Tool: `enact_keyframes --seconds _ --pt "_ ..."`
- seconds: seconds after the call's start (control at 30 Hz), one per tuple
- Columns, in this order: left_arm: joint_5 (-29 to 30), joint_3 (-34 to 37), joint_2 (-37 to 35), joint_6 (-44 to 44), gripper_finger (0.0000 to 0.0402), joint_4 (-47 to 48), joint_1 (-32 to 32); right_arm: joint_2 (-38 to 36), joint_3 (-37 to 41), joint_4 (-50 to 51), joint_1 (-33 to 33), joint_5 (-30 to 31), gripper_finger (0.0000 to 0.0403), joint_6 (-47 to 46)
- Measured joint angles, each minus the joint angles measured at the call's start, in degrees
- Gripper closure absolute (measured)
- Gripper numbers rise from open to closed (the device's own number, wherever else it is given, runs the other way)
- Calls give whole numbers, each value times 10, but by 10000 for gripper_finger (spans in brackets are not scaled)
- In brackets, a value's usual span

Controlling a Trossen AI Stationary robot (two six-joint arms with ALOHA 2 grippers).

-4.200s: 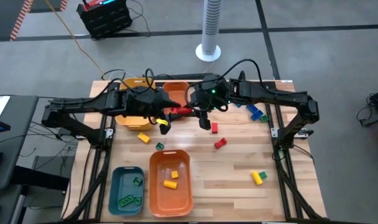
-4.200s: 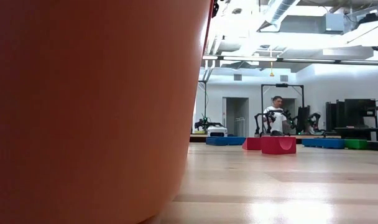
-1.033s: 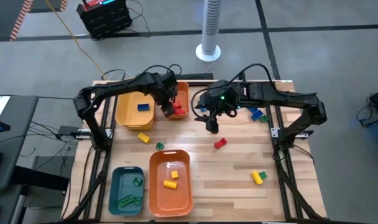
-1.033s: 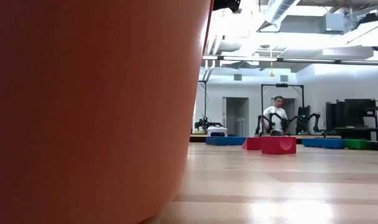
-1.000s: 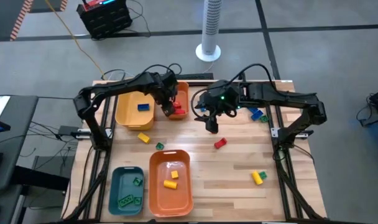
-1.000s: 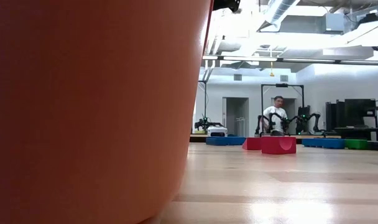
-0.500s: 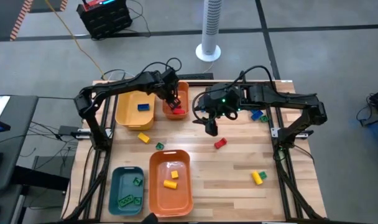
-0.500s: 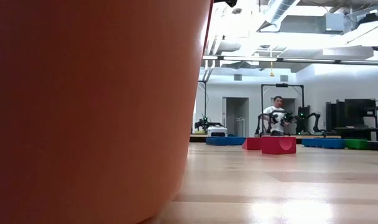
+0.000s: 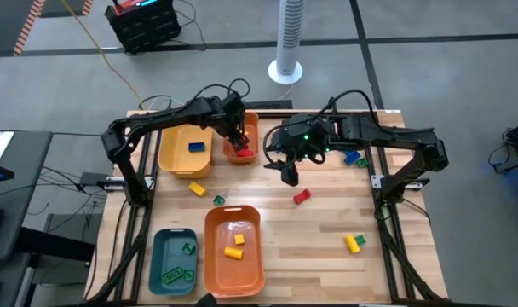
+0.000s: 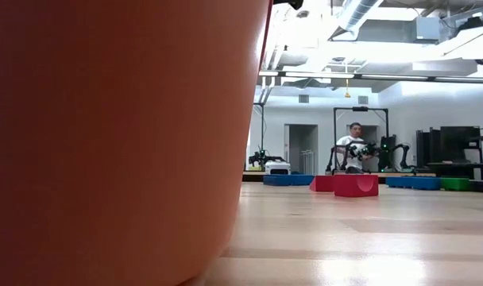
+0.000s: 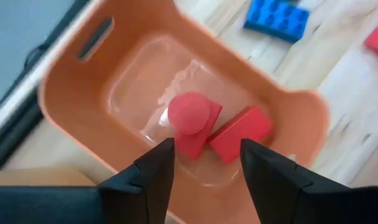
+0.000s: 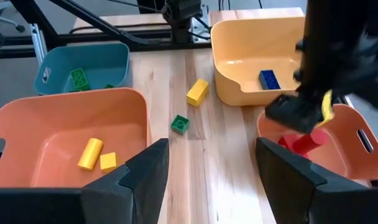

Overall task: Sort blocks
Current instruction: Put the red block into the top orange bin

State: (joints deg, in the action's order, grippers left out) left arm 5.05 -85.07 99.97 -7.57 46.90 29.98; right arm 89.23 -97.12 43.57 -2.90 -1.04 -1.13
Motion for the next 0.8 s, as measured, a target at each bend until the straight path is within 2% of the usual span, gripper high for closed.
enact_keyframes --seconds 0.3,0.5,0.67,0.8 --pt "30 -39 -66 9 218 5 0 -13 0 66 -40 43 153 -20" --pt "9 -39 -113 23 218 7 -5 -30 0 120 -63 74 153 -32" --pt "-4 -39 -154 23 218 6 -39 -31 7 171 -93 82 153 -12" --pt "-3 -39 -181 15 218 6 -77 -29 61 164 -132 77 153 0"
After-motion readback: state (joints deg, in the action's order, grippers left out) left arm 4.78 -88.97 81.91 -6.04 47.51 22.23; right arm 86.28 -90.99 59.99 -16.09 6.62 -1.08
